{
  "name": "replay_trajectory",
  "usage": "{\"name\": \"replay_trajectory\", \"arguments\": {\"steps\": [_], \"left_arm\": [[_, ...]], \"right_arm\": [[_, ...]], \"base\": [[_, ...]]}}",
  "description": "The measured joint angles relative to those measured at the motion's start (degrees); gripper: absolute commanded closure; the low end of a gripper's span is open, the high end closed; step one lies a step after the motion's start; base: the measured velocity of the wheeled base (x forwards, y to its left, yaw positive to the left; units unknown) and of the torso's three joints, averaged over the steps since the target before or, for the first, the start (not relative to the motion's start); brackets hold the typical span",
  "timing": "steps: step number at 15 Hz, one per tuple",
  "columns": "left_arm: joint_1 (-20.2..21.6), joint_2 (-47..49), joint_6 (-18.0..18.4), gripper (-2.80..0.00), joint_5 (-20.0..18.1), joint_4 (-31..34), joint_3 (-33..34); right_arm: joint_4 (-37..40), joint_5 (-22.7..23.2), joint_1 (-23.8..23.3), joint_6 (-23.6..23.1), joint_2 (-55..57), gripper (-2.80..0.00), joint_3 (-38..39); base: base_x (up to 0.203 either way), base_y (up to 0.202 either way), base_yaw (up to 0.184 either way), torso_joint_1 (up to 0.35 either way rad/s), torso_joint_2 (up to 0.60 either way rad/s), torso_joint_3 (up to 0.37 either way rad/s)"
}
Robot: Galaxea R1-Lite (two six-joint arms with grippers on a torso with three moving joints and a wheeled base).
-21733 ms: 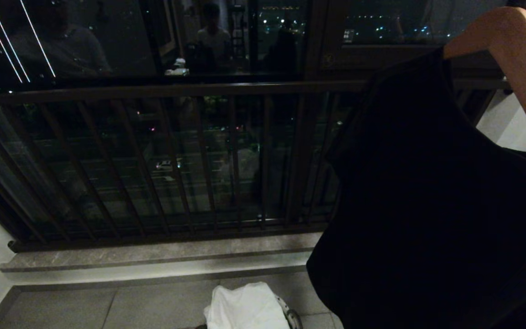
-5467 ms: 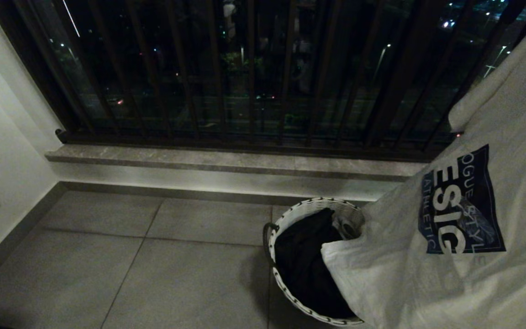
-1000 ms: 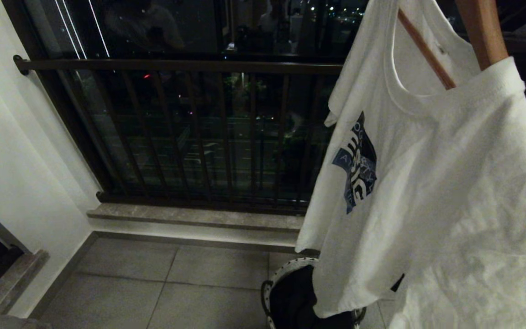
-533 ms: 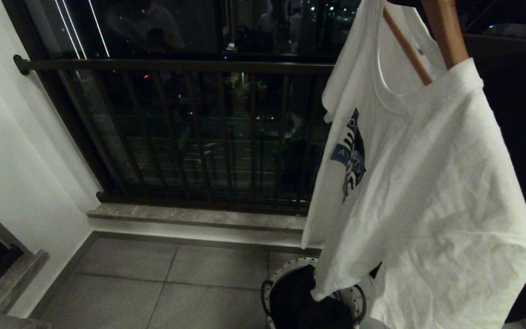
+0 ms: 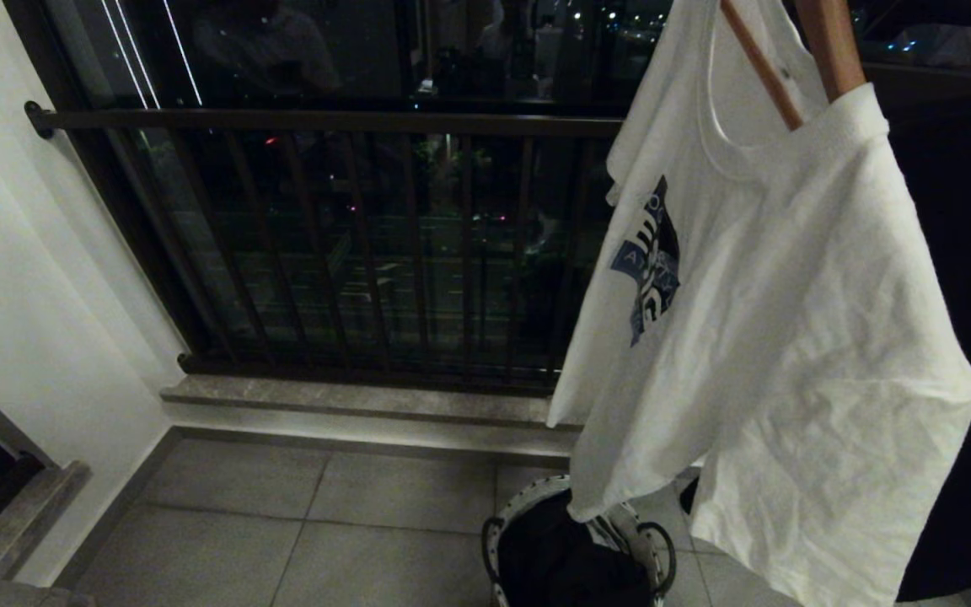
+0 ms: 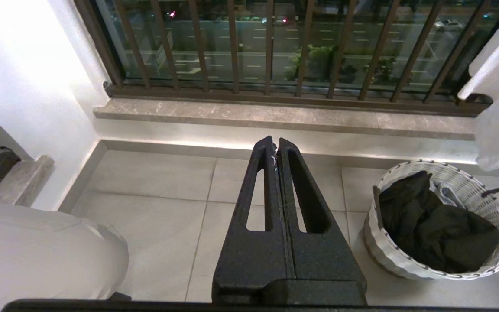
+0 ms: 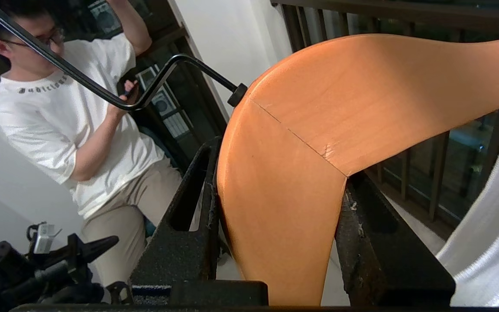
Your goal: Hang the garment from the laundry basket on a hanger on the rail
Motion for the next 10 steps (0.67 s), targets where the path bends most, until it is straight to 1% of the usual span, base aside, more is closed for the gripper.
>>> {"name": "replay_trajectory", "arguments": {"steps": [6,10], "left_arm": [[0.0,0.0,0.0,0.00,0.0,0.0,0.0],[0.0,0.0,0.1,0.00,0.0,0.0,0.0]], "right_arm": [[-0.1,0.9,-0.1,-0.1,3.6,0.00,-3.5],[-2.3,2.5,-1.9,0.0,4.9,0.00,-4.4]], "base": [[0.000,0.000,0.000,0.000,0.00,0.000],[0.000,0.000,0.000,0.000,0.00,0.000]]}}
